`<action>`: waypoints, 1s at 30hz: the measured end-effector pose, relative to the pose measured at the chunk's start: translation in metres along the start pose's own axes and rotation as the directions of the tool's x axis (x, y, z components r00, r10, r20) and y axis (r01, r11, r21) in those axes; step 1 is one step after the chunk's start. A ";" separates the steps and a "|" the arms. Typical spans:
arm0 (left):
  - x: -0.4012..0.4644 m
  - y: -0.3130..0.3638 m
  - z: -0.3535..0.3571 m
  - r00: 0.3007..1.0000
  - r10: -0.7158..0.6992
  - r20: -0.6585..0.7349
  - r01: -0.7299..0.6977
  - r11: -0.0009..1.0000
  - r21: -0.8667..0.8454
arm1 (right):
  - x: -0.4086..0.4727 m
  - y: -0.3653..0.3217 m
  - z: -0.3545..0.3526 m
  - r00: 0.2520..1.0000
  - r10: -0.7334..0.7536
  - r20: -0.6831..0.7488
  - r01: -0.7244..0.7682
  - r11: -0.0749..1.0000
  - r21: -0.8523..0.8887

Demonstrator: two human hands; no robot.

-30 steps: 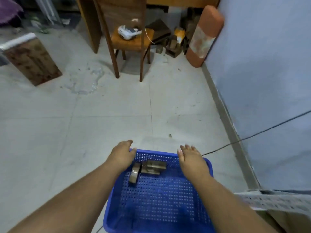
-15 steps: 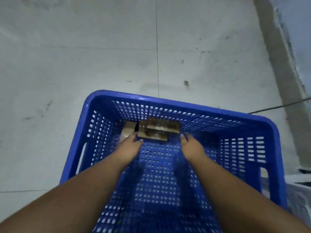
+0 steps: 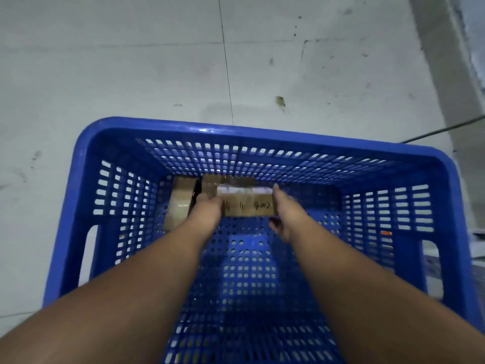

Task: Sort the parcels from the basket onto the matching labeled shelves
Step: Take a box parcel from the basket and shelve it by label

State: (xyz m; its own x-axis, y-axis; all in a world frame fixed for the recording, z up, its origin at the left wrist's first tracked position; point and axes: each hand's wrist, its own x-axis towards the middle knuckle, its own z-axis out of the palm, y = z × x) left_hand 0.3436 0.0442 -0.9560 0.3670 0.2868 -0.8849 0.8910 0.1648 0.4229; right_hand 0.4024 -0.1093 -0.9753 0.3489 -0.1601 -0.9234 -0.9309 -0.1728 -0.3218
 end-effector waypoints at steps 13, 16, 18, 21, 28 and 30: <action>-0.119 0.019 -0.037 1.000 -0.007 0.030 0.015 0.962 -0.271 | -0.130 -0.003 -0.041 0.991 -0.062 0.116 0.026 0.957 0.287; -0.157 0.048 -0.058 0.993 0.117 0.002 -0.112 0.954 -0.279 | -0.178 -0.021 -0.055 0.947 -0.157 0.280 0.104 0.976 0.194; -0.188 0.078 -0.074 0.978 0.206 -0.011 -0.201 0.939 -0.278 | -0.214 -0.037 -0.063 0.902 -0.209 0.378 0.179 0.977 0.113; -0.234 0.136 -0.092 0.928 0.373 -0.026 -0.366 0.893 -0.261 | -0.272 -0.077 -0.067 0.848 -0.266 0.458 0.235 0.964 0.125; -0.414 0.295 -0.124 0.712 0.691 -0.124 -0.645 0.574 -0.505 | -0.455 -0.215 -0.078 0.681 -0.622 0.386 0.435 0.768 0.470; -0.482 0.329 -0.133 0.602 0.797 -0.052 -0.733 0.526 -0.432 | -0.523 -0.251 -0.088 0.582 -0.719 0.379 0.490 0.682 0.543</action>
State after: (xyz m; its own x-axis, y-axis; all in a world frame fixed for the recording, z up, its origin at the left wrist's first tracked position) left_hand 0.4244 0.0858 -0.3640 0.9169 0.3532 -0.1857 0.0840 0.2840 0.9551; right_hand 0.4632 -0.0681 -0.3928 0.8321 0.3990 -0.3854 -0.5226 0.3310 -0.7857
